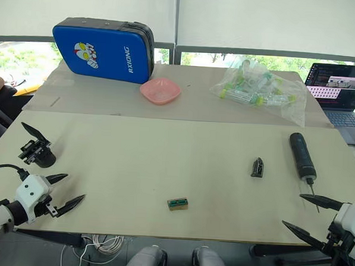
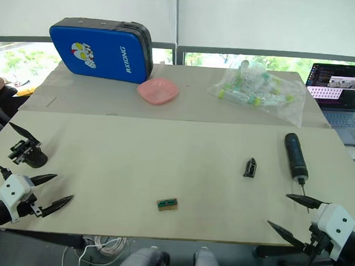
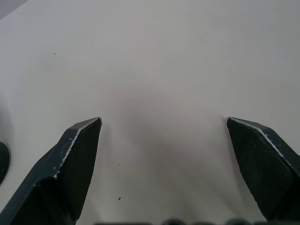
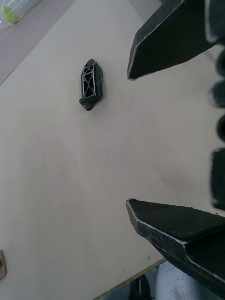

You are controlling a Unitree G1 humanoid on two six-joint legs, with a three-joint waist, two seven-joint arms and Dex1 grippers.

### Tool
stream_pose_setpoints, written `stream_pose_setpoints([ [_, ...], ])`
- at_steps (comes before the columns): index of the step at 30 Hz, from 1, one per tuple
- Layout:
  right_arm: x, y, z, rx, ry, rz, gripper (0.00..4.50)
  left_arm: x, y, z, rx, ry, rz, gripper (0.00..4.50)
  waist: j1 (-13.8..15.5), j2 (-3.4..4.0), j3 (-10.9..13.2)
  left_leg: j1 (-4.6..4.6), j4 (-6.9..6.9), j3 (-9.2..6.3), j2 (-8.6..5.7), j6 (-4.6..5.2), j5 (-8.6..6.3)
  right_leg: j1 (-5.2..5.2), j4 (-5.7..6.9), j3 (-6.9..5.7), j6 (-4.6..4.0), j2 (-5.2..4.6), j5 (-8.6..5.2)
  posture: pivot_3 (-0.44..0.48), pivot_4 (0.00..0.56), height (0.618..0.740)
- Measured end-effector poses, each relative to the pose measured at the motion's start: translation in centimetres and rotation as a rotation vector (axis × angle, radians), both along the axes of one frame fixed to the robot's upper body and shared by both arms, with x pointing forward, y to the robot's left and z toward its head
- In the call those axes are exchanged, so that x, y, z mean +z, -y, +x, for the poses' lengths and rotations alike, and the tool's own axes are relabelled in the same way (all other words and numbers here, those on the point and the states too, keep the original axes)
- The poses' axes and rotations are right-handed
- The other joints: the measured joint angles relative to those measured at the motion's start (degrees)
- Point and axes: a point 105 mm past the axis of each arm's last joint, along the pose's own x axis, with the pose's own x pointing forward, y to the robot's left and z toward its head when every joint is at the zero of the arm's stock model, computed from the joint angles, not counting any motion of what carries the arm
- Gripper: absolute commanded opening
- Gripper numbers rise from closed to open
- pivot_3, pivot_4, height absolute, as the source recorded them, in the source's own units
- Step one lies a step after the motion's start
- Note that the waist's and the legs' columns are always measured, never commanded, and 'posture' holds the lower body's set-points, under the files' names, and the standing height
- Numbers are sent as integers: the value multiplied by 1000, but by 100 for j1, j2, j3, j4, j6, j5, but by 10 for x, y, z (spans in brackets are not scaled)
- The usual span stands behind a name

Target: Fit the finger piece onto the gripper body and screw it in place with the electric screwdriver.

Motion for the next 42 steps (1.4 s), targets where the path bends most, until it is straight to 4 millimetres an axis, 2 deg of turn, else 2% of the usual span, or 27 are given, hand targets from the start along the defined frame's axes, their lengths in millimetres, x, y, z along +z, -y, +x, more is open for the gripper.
stream_pose_setpoints([
  [2,1,-3,4,21,15,7,4469,1,-3,-3,25,2,-21,4500,-18,-6,2,2,0,0,1,0,0,0,0,-1,1,1,0,0,150,740],
  [5,20,-32,25,172,154,115,4469,15,-8,-10,142,74,-182,4500,-142,-25,12,4,6,9,14,0,0,0,-11,-27,27,-10,14,0,150,740],
  [8,26,-54,28,291,184,183,4469,28,-18,-21,221,146,-223,4500,-138,-23,12,5,11,5,19,-1,0,0,-11,-60,23,-22,14,0,150,740],
  [11,27,-67,30,336,201,237,4469,18,-33,-45,360,147,-280,4500,-112,-19,11,2,10,5,18,-4,-6,-2,-17,-64,-29,-21,38,0,150,740],
  [14,32,-88,30,409,261,312,4469,-2,-38,-68,477,113,-345,4500,-59,-24,13,0,11,1,19,-3,-7,-1,-33,-75,-26,-21,40,0,150,740],
  [17,32,-108,27,479,287,366,4469,-12,-48,-89,627,141,-397,4500,4,-26,12,0,11,-2,22,-3,-8,4,-59,-83,1,-21,39,0,150,740],
  [19,29,-117,22,522,269,402,4469,-17,-53,-98,707,157,-430,4500,54,-29,13,-8,19,-1,22,-2,-9,7,-66,-86,16,-25,34,0,150,740],
  [22,29,-123,19,556,263,425,4469,-16,-59,-102,769,188,-445,4500,105,-32,11,-12,29,1,22,-2,-9,9,-68,-86,16,-27,35,0,150,740],
  [24,30,-126,20,567,265,430,4469,-14,-60,-99,791,210,-466,4500,113,-37,9,-10,30,1,22,-2,-9,9,-66,-84,8,-27,31,0,150,740],
  [27,34,-131,24,589,278,438,4469,-5,-57,-84,772,254,-477,4500,126,-38,8,-9,30,1,27,-2,-8,8,-65,-92,2,-27,35,0,150,740],
  [30,37,-134,27,596,278,444,4469,2,-53,-58,736,253,-454,4500,149,-36,7,-6,31,0,27,-6,-6,5,-63,-102,17,-22,61,0,150,740],
  [33,38,-137,30,599,269,454,4469,7,-49,-33,723,245,-436,4500,143,-35,7,-5,32,1,26,-9,-5,0,-64,-100,-22,-17,85,0,150,740],
  [37,46,-144,33,607,284,462,4469,5,-38,-3,708,224,-431,4500,123,-35,6,-3,32,4,22,-8,-5,-4,-66,-104,-25,-13,88,0,150,740],
  [42,54,-150,35,606,296,464,4469,-4,-35,20,743,201,-400,4500,136,-35,6,-4,31,2,22,-10,-5,-8,-64,-106,-29,-11,90,0,150,740],
])
